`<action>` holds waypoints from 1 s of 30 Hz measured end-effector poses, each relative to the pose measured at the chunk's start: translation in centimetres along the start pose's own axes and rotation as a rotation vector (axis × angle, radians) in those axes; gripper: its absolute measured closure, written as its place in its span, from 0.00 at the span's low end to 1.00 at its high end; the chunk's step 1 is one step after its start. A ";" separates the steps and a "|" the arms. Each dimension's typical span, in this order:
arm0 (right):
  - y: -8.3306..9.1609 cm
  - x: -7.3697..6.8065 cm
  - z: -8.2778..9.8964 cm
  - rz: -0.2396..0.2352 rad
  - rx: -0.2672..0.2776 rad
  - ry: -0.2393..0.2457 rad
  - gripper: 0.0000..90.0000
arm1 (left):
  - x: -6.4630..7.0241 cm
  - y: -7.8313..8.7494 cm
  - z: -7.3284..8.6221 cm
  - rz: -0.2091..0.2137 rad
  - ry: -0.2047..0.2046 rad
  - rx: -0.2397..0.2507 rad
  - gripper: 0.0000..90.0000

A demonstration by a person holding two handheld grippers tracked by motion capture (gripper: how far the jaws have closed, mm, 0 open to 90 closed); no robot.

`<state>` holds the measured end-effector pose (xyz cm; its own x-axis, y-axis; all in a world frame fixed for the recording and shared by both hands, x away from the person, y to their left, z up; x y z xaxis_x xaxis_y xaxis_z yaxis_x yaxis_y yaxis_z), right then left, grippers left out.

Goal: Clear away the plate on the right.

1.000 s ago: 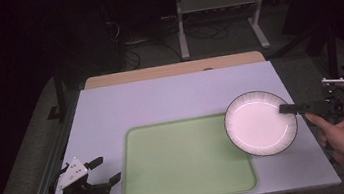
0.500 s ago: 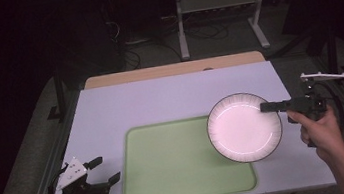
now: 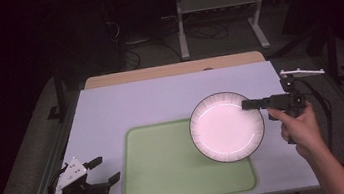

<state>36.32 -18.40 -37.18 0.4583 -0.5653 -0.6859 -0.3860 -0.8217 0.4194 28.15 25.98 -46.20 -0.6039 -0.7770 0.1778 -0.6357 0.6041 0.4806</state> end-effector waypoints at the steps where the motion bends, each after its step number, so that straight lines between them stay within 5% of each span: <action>1: -0.4 -0.2 -0.1 -0.008 0.002 -0.006 0.84 | 0.0 0.0 0.0 0.000 0.000 0.000 0.18; 16: -4.1 -2.4 -0.5 -0.065 -0.010 0.015 0.84 | 0.0 0.0 0.0 0.001 0.002 0.001 0.18; 30: -9.3 -2.3 2.0 -0.066 -0.075 0.001 0.83 | -0.2 0.2 -0.1 -0.002 0.008 0.009 0.18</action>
<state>37.24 -9.35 -40.67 0.4820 -0.5096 -0.7127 -0.2938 -0.8604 0.4164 28.15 26.26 -46.05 -0.5987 -0.7795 0.1842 -0.6412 0.6042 0.4730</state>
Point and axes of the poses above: each handheld gripper's, and its own axes: y roughly backward along the jaws, z roughly out of its underside, x roughly to its right, the point moved 9 cm from there along -y, roughly forward along the jaws, and after that the axes turned 10 degrees about y, right-handed, at the moved point
